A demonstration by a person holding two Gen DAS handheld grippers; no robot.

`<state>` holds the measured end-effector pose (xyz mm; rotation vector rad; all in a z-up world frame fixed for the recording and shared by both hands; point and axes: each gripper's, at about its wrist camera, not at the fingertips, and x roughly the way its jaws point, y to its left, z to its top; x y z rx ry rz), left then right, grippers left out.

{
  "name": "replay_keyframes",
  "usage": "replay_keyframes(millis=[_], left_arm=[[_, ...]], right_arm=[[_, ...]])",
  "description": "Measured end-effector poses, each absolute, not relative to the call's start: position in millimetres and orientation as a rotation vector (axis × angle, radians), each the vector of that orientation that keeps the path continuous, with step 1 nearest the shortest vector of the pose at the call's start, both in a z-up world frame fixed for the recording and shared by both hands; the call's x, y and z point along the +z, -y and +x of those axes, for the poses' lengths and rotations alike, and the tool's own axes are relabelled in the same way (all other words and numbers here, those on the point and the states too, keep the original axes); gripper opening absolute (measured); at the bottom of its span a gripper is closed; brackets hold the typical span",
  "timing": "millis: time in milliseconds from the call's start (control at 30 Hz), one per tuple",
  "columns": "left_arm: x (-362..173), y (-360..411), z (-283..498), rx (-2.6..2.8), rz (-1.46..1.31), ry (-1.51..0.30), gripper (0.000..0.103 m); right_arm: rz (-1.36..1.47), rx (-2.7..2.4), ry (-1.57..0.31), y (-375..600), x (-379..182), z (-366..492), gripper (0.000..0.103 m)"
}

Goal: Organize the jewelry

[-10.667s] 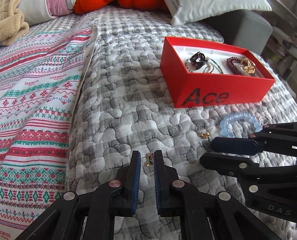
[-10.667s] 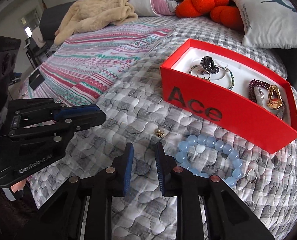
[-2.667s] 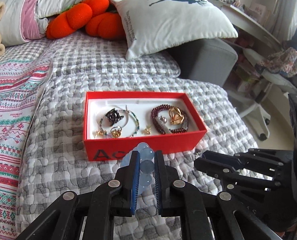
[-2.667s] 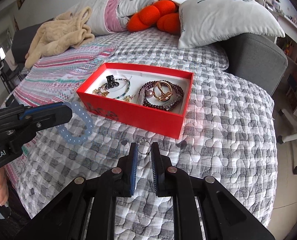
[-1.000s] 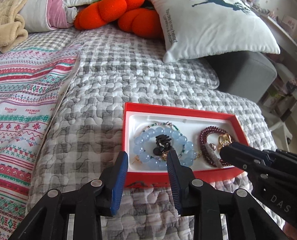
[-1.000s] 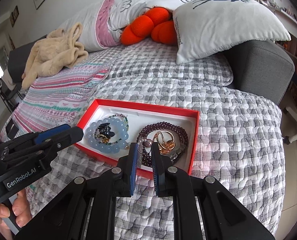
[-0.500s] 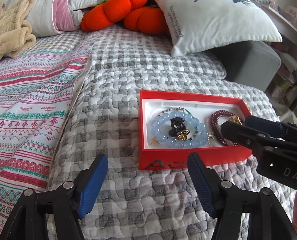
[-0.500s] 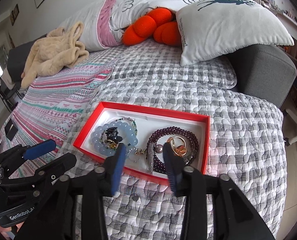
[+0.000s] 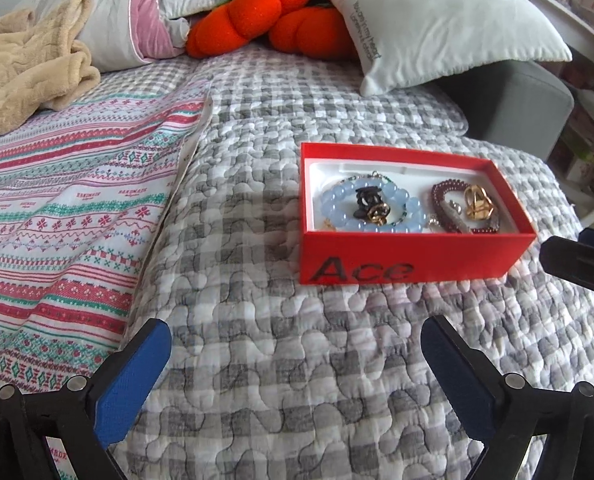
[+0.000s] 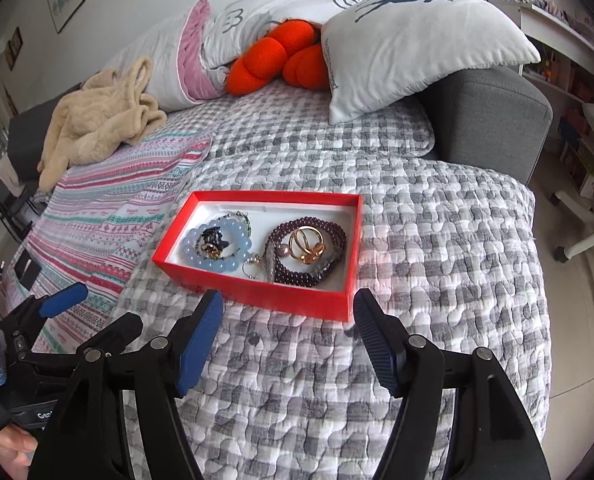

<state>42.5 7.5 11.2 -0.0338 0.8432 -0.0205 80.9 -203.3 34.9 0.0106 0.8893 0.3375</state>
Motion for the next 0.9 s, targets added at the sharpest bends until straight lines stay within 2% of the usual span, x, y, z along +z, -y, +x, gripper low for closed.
replay_keyframes(millis=[67, 333, 900], left_arm=[[8.5, -7.6, 35.8, -0.008, -0.026, -0.857, 0.102], [2.8, -9.6, 12.4, 0.021, 0.003, -0.889, 0.102], [5.6, -7.7, 2.4, 0.004, -0.003, -0.888, 0.103]], right_arm=[[-0.020, 0.312, -0.890, 206.3, 33.7, 72.1, 0.086], [-0.111, 0.255, -0.911, 206.0, 22.4, 37.8, 0.097], [-0.151, 0.215, -0.950, 195.8, 8.5, 23.1, 0.098]])
